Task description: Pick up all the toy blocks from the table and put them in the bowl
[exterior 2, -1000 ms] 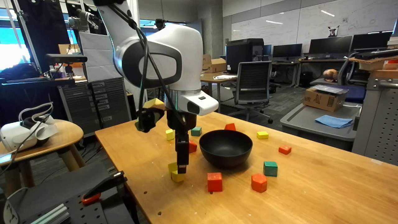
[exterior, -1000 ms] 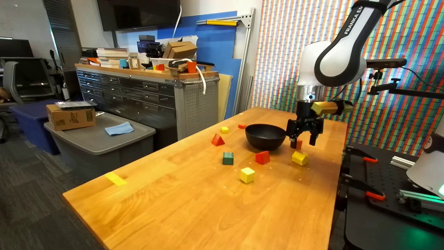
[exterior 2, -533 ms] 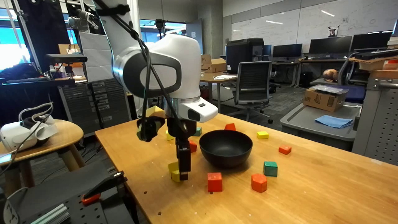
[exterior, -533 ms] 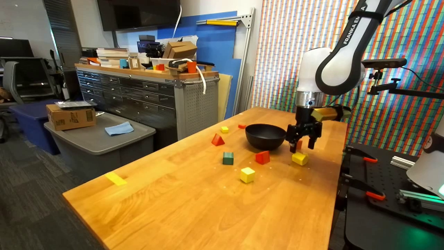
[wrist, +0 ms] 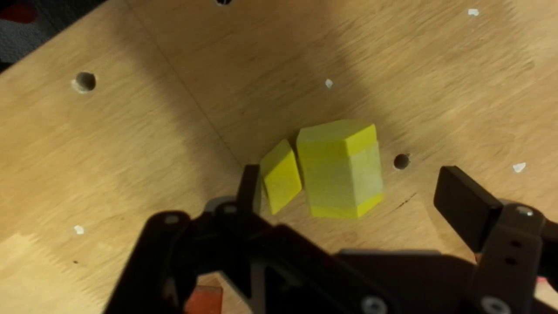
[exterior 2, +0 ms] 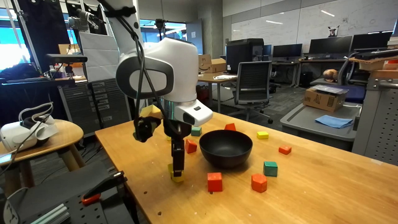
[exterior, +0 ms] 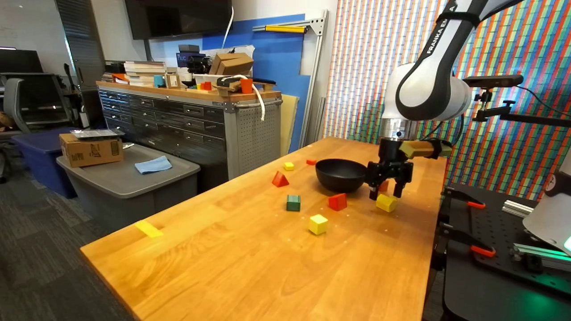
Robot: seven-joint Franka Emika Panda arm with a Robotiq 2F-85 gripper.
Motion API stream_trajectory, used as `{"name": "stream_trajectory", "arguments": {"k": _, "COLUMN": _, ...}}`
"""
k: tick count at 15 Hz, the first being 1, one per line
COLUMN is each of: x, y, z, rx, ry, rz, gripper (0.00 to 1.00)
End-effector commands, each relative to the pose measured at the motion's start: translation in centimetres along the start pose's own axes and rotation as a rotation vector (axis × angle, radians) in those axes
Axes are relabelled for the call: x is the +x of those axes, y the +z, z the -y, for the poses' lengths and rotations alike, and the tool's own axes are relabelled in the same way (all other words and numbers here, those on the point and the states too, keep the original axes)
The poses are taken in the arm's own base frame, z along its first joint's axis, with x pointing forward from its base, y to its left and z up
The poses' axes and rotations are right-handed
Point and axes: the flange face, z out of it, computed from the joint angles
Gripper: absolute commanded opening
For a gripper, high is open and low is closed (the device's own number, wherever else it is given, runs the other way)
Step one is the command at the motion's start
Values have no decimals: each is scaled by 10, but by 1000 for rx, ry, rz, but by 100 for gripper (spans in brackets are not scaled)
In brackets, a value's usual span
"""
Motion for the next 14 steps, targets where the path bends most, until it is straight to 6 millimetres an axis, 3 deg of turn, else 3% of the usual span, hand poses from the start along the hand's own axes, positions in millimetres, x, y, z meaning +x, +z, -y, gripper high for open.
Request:
{"name": "stream_trajectory", "arguments": {"k": 1, "x": 3, "y": 4, "z": -4, "rx": 18, "ry": -2, "rz": -26, "gripper": 100}}
{"name": "stream_trajectory", "arguments": {"k": 5, "x": 4, "y": 18, "z": -17, "rx": -9, "ry": 19, "rz": -18, "gripper": 100}}
{"name": "stream_trajectory", "arguments": {"k": 6, "x": 3, "y": 22, "z": -18, "rx": -14, "ry": 22, "rz": -16, "gripper": 96}}
{"name": "stream_trajectory", "arguments": {"k": 7, "x": 2, "y": 25, "z": -17, "rx": -15, "ry": 23, "rz": -11, "gripper": 74}}
{"name": "stream_trajectory", "arguments": {"k": 9, "x": -1, "y": 28, "z": -16, "rx": -18, "ry": 19, "rz": -10, "gripper": 70}}
{"name": "stream_trajectory", "arguments": {"k": 14, "x": 3, "y": 15, "z": -9, "rx": -14, "ry": 6, "rz": -45, "gripper": 34}}
